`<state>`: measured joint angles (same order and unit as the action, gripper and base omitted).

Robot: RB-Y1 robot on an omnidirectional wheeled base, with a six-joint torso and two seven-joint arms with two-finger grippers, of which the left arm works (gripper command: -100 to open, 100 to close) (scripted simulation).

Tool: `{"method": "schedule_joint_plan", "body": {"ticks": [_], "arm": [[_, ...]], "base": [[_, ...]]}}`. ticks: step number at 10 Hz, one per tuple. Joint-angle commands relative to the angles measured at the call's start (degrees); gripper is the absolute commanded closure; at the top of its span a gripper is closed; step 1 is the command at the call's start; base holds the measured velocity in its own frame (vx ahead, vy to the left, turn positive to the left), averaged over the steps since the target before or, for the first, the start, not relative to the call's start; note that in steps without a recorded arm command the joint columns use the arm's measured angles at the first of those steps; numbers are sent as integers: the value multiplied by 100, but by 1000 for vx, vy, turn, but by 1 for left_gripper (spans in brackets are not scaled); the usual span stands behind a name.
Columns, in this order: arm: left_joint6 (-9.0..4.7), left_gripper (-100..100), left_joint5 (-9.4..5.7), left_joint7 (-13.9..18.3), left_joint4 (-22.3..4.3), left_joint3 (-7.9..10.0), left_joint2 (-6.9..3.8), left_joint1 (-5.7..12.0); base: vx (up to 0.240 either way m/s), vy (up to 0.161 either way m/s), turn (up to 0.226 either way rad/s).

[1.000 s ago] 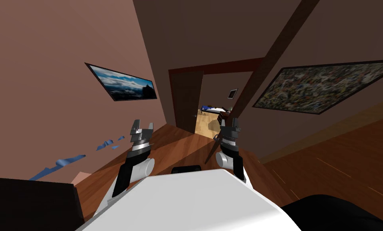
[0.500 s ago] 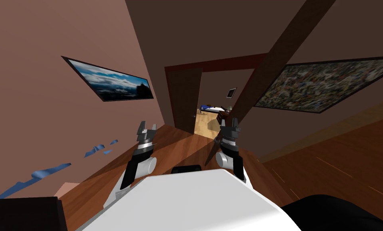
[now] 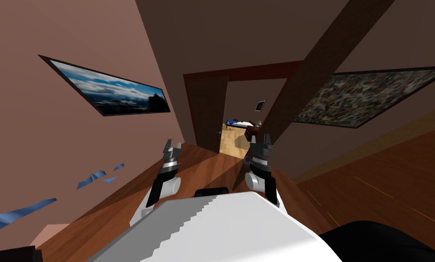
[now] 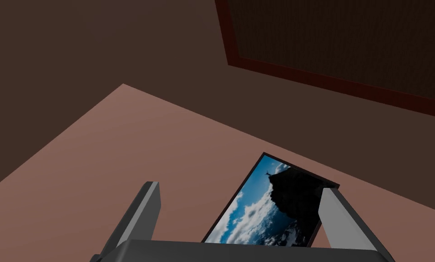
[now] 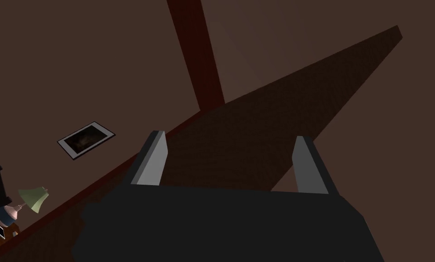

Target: Pull the door open

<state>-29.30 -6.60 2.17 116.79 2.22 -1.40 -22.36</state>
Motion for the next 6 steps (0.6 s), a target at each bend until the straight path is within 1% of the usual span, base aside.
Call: {"method": "schedule_joint_plan", "body": {"ticks": [1,5,6], "arm": [[-37,-100,-1,-28,-243,-32,-36,104],[-167,-100,-7,-84,-891,-106,-124,368],[-167,-100,-7,-84,-892,-106,-124,368]], "base": [[107,-14,-61],[97,-2,-74],[62,7,-23]]}}
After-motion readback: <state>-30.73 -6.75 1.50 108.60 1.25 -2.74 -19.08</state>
